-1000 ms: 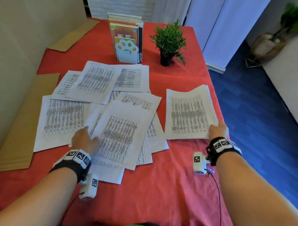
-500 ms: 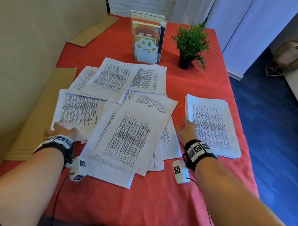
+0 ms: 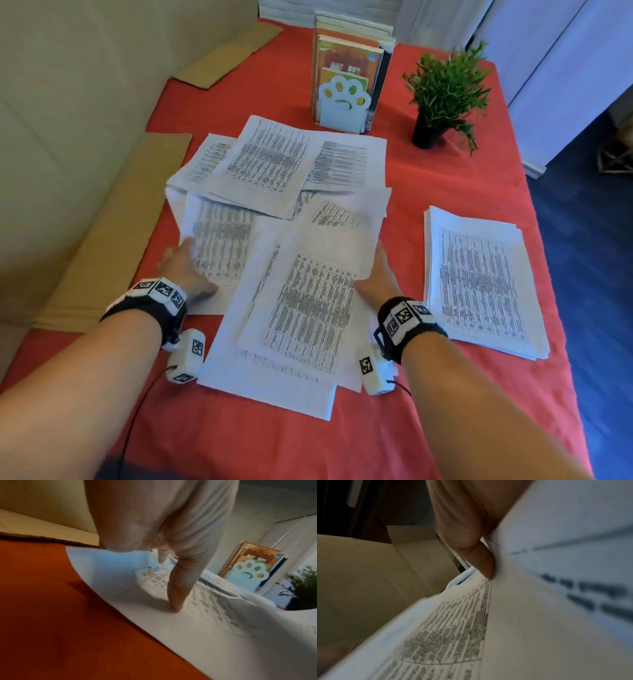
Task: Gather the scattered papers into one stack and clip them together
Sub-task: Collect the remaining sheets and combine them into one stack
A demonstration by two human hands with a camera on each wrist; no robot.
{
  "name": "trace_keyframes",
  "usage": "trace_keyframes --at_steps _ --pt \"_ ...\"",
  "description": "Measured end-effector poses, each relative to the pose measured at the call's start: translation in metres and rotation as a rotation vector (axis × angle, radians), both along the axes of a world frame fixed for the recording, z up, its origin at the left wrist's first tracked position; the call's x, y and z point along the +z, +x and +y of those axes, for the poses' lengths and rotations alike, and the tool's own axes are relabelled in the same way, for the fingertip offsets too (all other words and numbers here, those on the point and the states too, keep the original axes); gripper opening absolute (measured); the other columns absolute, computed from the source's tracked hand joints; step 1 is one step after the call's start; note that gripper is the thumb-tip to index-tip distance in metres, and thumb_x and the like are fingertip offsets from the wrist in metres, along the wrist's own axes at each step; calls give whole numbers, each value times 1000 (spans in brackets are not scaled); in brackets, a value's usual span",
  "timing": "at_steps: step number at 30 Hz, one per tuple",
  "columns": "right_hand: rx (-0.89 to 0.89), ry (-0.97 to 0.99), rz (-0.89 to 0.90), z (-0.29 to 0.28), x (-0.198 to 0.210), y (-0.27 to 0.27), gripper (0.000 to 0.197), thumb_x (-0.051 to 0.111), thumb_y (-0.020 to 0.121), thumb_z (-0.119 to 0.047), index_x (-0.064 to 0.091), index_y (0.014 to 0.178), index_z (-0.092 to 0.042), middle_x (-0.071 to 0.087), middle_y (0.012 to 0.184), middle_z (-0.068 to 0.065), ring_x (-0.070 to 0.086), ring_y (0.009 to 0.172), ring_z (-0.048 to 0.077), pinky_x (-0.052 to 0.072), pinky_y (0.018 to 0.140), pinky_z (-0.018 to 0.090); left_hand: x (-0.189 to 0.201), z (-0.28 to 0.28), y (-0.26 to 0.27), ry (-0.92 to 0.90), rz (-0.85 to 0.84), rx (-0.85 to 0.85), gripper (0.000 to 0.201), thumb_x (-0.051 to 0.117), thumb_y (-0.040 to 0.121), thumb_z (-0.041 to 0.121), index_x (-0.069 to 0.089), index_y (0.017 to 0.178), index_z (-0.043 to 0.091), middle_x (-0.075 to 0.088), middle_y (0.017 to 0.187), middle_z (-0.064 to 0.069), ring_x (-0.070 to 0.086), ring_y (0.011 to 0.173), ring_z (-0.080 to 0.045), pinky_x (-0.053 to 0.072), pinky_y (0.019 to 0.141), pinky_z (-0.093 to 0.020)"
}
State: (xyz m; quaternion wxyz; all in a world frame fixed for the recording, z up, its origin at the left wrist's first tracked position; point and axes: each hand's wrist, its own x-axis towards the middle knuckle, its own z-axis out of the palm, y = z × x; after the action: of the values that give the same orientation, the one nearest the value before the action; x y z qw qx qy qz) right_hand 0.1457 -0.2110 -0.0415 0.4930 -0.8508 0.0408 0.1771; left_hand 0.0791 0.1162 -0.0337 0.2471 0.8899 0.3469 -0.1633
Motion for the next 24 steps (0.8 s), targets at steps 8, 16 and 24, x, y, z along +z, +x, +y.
trace_keyframes --at_steps 8,16,24 --pt "38 -33 19 -14 -5 -25 87 55 78 9 27 139 -47 60 97 -23 60 85 -6 48 68 10 -5 -33 -22 -272 -239 -85 86 74 68 -2 38 142 23 38 144 -12 40 132 -32 38 100 -33" --pt "-16 -181 117 -45 2 -59 61 62 81 -10 36 135 -21 61 105 1 57 89 19 45 72 26 -4 -67 -79 -474 -159 -144 75 68 73 -10 43 138 17 46 138 -1 50 119 -18 41 97 -29" --pt "-74 -559 -218 -36 18 -71 81 57 79 -8 18 148 -25 26 146 5 34 128 32 34 102 51 25 -73 -33 -196 -293 20 47 56 76 -2 62 120 16 46 132 -15 53 116 -34 47 89 -34"
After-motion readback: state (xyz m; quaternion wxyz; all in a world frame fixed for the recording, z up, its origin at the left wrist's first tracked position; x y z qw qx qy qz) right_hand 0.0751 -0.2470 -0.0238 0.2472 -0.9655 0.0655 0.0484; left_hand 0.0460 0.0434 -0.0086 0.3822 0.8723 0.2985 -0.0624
